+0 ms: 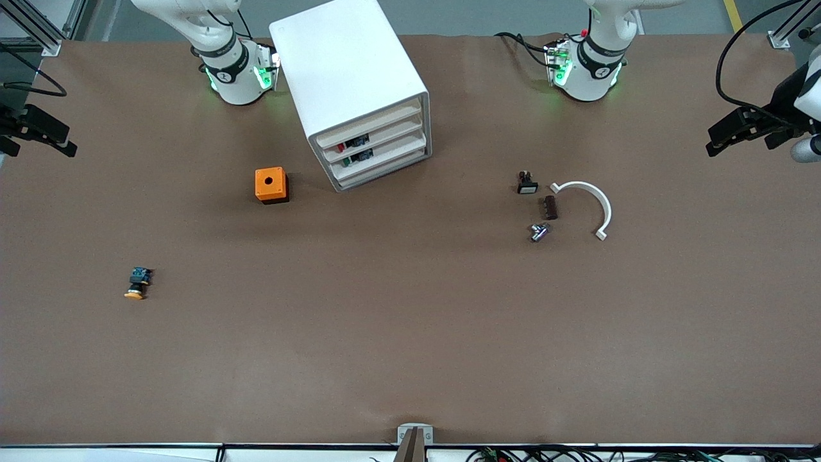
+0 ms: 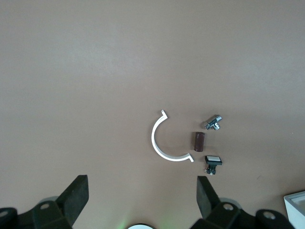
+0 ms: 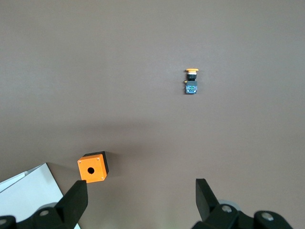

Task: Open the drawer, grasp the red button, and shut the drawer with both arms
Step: 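Reach the left gripper to the cabinet drawer handle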

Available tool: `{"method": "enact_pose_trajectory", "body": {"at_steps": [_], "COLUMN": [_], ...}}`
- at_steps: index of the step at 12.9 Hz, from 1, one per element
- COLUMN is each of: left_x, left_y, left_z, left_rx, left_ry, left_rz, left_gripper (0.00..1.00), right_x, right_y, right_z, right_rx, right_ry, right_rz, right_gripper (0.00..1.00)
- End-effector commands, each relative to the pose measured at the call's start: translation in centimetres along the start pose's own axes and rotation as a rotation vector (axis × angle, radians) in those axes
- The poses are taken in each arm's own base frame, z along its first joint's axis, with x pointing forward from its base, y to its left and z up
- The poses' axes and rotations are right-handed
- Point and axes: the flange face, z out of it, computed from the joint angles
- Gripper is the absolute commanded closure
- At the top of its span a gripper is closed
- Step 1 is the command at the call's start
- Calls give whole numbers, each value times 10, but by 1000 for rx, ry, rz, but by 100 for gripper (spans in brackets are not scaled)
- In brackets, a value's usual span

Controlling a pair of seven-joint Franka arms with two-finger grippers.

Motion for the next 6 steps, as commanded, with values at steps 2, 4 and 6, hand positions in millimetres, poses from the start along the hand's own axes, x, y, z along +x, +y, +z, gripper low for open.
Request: {"method": "enact_pose_trajectory", "body": {"at_steps": [2,4,6], "left_x": [1,2,13], "left_y": [-1,0,2], "left_z": [-6,-9,3], "left_rx": [1,3,31], "left_ry": [-10,-3,-21], "left_rz": [5,5,17], "left_gripper": [0,0,0], "right_x": [-14,-14,-14], "right_y": [-2,-2,-2], "right_z": [3,3,3], "right_rx": [-4,-4,-3], "right_ry": [14,16,16], "right_rz": [-13,-13,-13], "right_gripper": [0,0,0]}}
